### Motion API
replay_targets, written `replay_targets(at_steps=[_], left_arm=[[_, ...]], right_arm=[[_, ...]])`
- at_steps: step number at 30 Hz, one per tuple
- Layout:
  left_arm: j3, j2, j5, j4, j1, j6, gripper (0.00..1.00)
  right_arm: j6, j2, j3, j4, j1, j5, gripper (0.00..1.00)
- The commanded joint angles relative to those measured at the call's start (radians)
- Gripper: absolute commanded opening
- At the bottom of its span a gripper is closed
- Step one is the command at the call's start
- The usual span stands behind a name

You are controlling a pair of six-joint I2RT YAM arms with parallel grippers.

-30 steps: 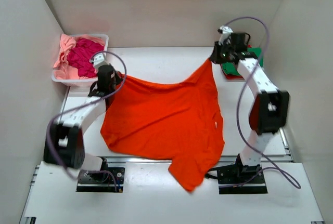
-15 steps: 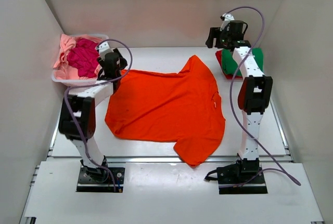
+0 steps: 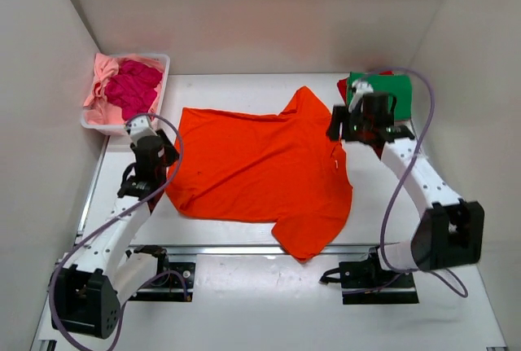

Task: Fold and stack the t-shirts
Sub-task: Flatten out the tshirt

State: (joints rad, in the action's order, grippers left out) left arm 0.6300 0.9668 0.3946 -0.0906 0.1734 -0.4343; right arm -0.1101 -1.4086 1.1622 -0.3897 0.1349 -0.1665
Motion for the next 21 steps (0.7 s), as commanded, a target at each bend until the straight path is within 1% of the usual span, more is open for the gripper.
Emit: replay_targets(at_steps=[1, 3, 4, 6, 7, 9, 12, 14, 15, 18, 21], left_arm=[[-0.090, -0.052, -0.056, -0.224, 0.009, 0.006, 0.58], [-0.124, -0.068, -0.074, -0.254, 0.000, 0.000, 0.59], [-0.139, -0.068, -0.088, -0.258, -0.005, 0.000, 0.60], [-0.151, -0.043, -0.099, -0.285, -0.008, -0.003, 0.64], [-0.147, -0.015, -0.108, -0.288, -0.005, -0.004, 0.64], [-0.139, 0.032, -0.123, -0.287, -0.003, -0.017, 0.69], [-0.104, 0.116, -0.174, -0.273, 0.014, -0.076, 0.70], [-0.092, 0.138, -0.190, -0.268, 0.028, -0.090, 0.70], [-0.090, 0.145, -0.203, -0.273, 0.026, -0.093, 0.70], [-0.056, 0.203, -0.247, -0.297, 0.020, -0.095, 0.70], [-0.036, 0.214, -0.292, -0.322, 0.026, -0.095, 0.72]], right_arm=[[-0.100, 0.159, -0.195, -0.049, 0.026, -0.007, 0.56], [-0.131, 0.244, -0.315, -0.058, 0.061, -0.011, 0.54], [-0.147, 0.288, -0.337, -0.070, 0.087, -0.022, 0.53], [-0.206, 0.355, -0.419, -0.083, 0.107, -0.045, 0.51], [-0.217, 0.384, -0.446, -0.084, 0.126, -0.056, 0.51], [-0.241, 0.428, -0.493, -0.086, 0.164, -0.056, 0.51], [-0.260, 0.438, -0.526, -0.083, 0.173, -0.085, 0.50], [-0.255, 0.439, -0.535, -0.092, 0.183, -0.080, 0.50], [-0.252, 0.438, -0.532, -0.089, 0.183, -0.083, 0.51], [-0.249, 0.428, -0.539, -0.087, 0.177, -0.097, 0.50], [-0.229, 0.413, -0.542, -0.104, 0.195, -0.087, 0.50]])
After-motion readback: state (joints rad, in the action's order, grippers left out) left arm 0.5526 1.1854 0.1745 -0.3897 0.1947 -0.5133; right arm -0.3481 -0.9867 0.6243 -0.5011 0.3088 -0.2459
